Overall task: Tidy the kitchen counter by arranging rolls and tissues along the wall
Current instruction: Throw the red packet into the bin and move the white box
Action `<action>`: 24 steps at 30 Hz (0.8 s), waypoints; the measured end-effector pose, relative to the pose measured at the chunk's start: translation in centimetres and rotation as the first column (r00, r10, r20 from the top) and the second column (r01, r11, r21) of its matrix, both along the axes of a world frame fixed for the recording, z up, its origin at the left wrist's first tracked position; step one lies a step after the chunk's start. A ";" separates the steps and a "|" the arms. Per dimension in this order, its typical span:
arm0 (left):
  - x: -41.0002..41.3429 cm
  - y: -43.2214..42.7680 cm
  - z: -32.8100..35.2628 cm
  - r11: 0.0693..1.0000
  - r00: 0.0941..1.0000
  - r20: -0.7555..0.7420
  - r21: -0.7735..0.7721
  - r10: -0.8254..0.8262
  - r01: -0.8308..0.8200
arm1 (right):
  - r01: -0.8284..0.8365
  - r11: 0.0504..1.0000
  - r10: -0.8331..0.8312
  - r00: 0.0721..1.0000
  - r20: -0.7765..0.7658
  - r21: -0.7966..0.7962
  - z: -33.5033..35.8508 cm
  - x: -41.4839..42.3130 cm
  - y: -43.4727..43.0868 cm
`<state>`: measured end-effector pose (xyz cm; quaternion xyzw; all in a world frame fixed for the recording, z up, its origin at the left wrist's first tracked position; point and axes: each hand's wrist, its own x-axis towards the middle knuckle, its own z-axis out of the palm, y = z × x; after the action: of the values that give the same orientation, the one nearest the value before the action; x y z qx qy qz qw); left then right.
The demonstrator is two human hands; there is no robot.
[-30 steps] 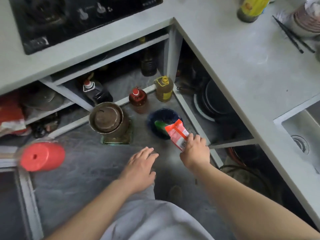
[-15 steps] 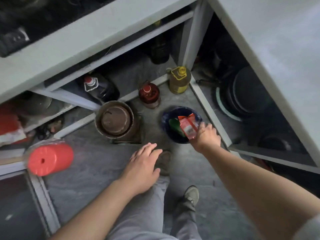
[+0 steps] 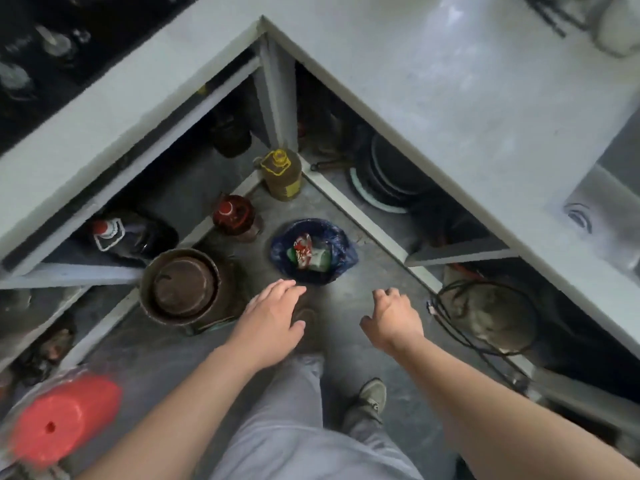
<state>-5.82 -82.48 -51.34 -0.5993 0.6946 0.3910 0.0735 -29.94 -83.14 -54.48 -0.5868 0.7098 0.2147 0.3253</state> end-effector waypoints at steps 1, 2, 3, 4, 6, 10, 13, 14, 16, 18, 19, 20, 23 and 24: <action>-1.0 -0.4 0.5 0.999 0.999 0.001 -0.010 -0.046 0.046 | 0.044 0.999 -0.044 0.999 0.001 -0.007 0.7 -1.2 1.3; -2.3 -0.9 0.9 0.995 0.995 0.003 -0.021 -0.097 0.097 | 0.091 0.996 -0.091 0.996 0.003 -0.017 1.4 -2.3 2.6; -3.7 -1.3 1.4 0.988 0.988 0.006 -0.034 -0.152 0.153 | 0.140 0.990 -0.140 0.990 0.005 -0.029 2.2 -3.6 4.0; -5.5 -1.7 1.8 0.976 0.977 0.007 -0.053 -0.212 0.213 | 0.191 0.981 -0.191 0.982 0.008 -0.044 2.8 -4.9 5.4; -9.7 -2.0 2.8 0.938 0.943 0.002 -0.104 -0.334 0.332 | 0.298 0.951 -0.298 0.954 0.011 -0.084 4.2 -7.7 8.4; -19.9 0.6 5.0 0.814 0.830 0.000 -0.195 -0.557 0.547 | 0.523 0.827 -0.529 0.848 0.026 -0.209 7.0 -13.8 16.2; -27.6 5.8 6.9 0.696 0.724 0.011 -0.269 -0.690 0.666 | 0.686 0.666 -0.698 0.711 0.080 -0.291 8.8 -18.6 24.1; -30.1 8.2 7.5 0.653 0.684 0.011 -0.285 -0.729 0.701 | 0.725 0.614 -0.741 0.666 0.088 -0.312 9.4 -20.2 27.1; -34.8 13.5 8.5 0.560 0.591 0.010 -0.307 -0.807 0.770 | 0.794 0.505 -0.822 0.562 0.094 -0.339 10.4 -23.1 33.4; -39.2 19.0 9.2 0.444 0.471 0.008 -0.321 -0.882 0.837 | 0.849 0.387 -0.889 0.448 0.101 -0.358 11.4 -25.8 39.7; -41.3 21.7 9.6 0.388 0.411 0.003 -0.324 -0.911 0.863 | 0.868 0.327 -0.914 0.390 0.106 -0.374 11.9 -27.1 42.8; -43.2 24.3 10.0 0.339 0.357 -0.004 -0.323 -0.934 0.884 | 0.879 0.266 -0.935 0.335 0.115 -0.395 12.4 -28.2 45.7; -48.2 30.8 11.4 0.192 0.198 -0.017 -0.347 -0.980 0.918 | 0.882 0.077 -0.977 0.160 0.141 -0.465 14.0 -30.9 53.5; -49.7 32.6 12.0 0.148 0.152 -0.019 -0.364 -0.988 0.920 | 0.872 0.022 -0.983 0.108 0.147 -0.489 14.5 -31.6 55.6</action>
<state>-55.51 -49.86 -39.38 0.0360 0.9635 0.2281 0.1355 -61.53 -27.55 -39.94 0.0007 0.9755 -0.1623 0.1483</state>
